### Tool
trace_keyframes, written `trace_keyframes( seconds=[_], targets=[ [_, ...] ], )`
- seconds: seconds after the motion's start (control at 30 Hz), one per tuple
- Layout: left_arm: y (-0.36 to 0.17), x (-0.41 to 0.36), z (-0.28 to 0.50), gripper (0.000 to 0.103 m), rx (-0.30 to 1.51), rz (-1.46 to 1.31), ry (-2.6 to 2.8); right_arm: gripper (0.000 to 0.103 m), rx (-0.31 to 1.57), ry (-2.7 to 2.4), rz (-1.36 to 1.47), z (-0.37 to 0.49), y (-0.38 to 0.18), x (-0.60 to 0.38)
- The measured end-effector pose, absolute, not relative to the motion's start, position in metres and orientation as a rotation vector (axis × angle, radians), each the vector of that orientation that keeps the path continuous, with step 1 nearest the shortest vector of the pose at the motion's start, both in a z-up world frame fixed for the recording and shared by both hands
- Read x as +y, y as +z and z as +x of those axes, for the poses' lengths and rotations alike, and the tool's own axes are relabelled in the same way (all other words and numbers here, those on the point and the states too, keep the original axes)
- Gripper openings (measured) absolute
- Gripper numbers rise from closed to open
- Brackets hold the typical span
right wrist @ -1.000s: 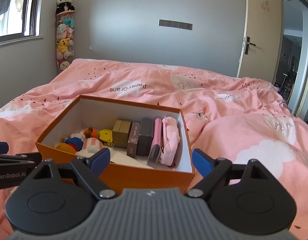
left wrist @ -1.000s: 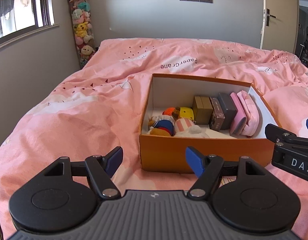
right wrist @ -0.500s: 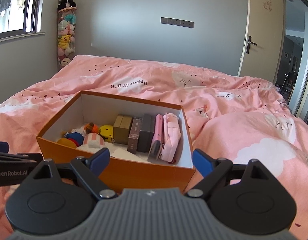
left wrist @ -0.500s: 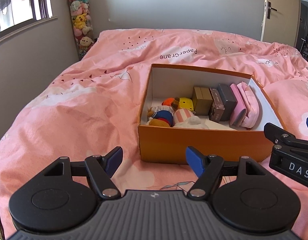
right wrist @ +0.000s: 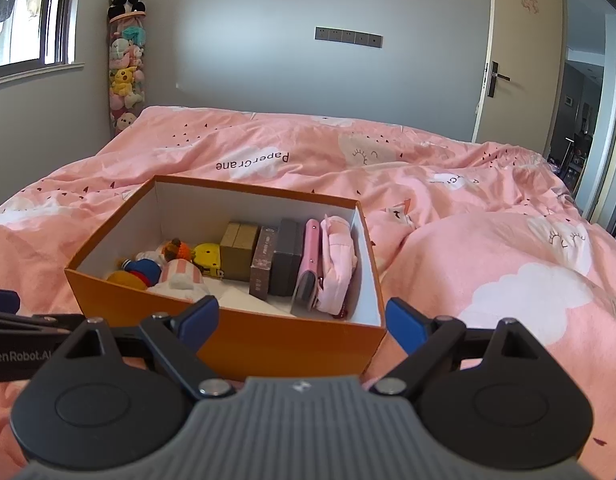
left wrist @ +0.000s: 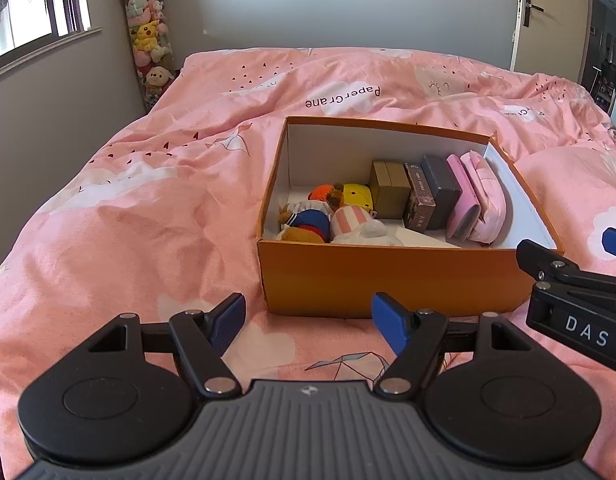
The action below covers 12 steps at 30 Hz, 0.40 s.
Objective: Organize objects
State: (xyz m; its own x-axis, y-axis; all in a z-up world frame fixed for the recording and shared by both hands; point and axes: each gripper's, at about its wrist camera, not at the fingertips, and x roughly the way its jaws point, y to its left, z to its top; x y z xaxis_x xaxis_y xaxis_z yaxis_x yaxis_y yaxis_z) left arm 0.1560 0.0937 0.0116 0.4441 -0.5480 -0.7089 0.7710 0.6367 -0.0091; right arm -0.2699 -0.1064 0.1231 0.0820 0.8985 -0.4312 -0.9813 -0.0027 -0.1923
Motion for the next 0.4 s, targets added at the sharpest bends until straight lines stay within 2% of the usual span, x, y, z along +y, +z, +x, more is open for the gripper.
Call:
trace_keyframes(
  seconds=[0.4],
  targets=[
    [0.0114, 0.0933, 0.1551, 0.085, 0.738, 0.339, -0.836, 0.091, 0.201, 1.5, -0.508, -0.2706, 0.1235, -0.1071]
  ],
)
